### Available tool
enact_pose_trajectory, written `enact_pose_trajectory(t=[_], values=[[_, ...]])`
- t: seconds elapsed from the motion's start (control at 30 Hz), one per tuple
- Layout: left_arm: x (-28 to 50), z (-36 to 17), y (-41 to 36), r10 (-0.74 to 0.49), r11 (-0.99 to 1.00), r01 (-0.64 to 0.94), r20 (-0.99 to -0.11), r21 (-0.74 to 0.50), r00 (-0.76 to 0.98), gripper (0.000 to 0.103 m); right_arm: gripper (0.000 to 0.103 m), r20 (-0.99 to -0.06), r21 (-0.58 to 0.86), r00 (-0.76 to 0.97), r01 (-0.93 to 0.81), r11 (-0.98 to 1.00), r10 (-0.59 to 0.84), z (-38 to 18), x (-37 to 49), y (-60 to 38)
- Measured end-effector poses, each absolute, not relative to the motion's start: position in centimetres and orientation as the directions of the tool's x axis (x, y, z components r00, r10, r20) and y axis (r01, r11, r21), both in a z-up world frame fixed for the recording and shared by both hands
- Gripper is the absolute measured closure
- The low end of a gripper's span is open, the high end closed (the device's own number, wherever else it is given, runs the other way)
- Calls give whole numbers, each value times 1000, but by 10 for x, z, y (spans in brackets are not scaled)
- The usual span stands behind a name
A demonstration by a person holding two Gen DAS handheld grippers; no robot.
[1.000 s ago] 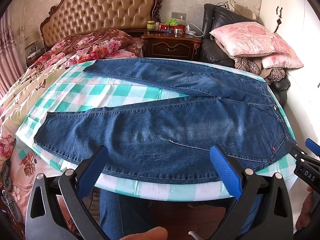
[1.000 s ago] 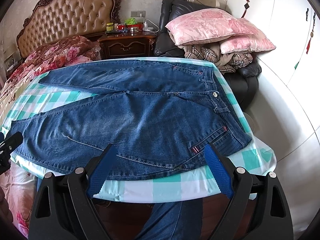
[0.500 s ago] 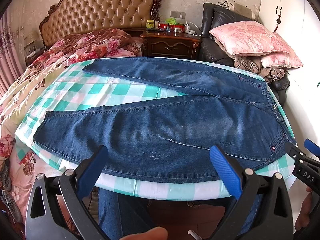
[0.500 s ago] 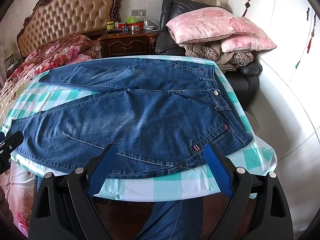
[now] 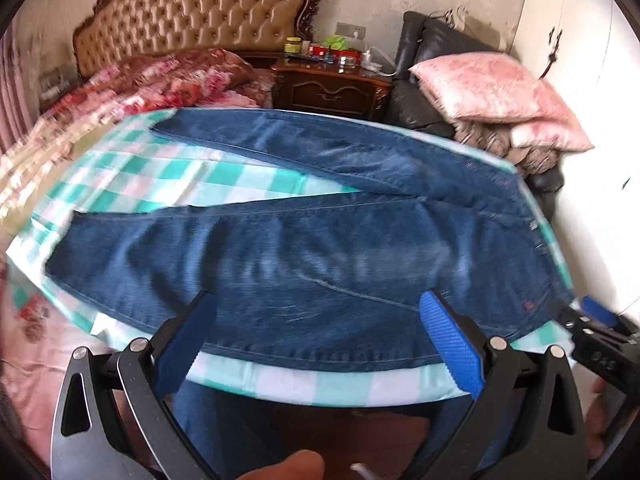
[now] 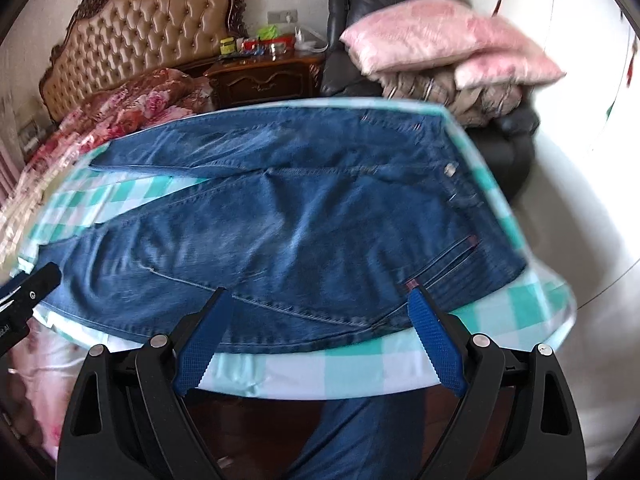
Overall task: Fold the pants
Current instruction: 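Reach the right tool to the jeans waistband and close on it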
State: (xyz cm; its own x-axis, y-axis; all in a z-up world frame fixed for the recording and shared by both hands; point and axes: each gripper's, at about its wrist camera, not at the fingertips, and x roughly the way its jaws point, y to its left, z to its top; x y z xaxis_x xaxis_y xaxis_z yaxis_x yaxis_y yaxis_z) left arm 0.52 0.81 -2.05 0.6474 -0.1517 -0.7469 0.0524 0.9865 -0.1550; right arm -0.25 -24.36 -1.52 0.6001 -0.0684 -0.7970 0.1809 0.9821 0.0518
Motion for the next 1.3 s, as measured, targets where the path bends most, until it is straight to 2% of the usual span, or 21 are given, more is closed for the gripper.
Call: enact_pose_trajectory(t=[0.13,0.3,0.43,0.47,0.5,0.63,0.83,0.93,0.97,1.0,1.07,1.13,1.3], values=[[14,-24,11,-199,977,71,-743,-200,639,1,17,-800,89,596,235,968,-71,-11,27,-287],[34,-36,25,-302,942,59,-762,-329,573,2,17,-822,49,542,375,926,-176,-12,118,-392],[54,-57,32,-300,943,44,-782,-331,546,2,17,-856,60,482,452,890,-187,-30,205,-474],[59,-62,33,-306,940,39,-788,-339,534,2,18,-863,50,467,462,886,-195,-37,225,-488],[63,-66,34,-309,939,35,-791,-343,528,2,23,-867,36,455,465,885,-203,-44,248,-503],[81,-83,41,-310,936,15,-804,-351,507,2,29,-884,19,423,454,891,-197,-73,321,-533],[102,-104,59,-286,936,-45,-827,-350,484,5,36,-915,2,364,435,900,-174,-115,377,-542],[104,-110,64,-282,933,-66,-833,-354,476,5,60,-916,19,376,387,922,-139,-127,387,-539],[104,-110,64,-282,933,-67,-833,-354,476,6,78,-916,43,387,365,930,-109,-125,388,-537],[104,-111,65,-285,932,-67,-832,-357,476,7,89,-914,45,393,337,941,-97,-121,388,-532],[103,-109,65,-294,929,-62,-830,-364,474,10,90,-894,-21,423,292,956,-148,-103,381,-517],[98,-102,65,-298,927,-57,-820,-371,489,10,90,-852,-2,508,240,971,-127,-68,360,-499],[82,-82,66,-303,923,-44,-790,-383,533,10,91,-699,116,711,14,993,71,32,240,-447]])
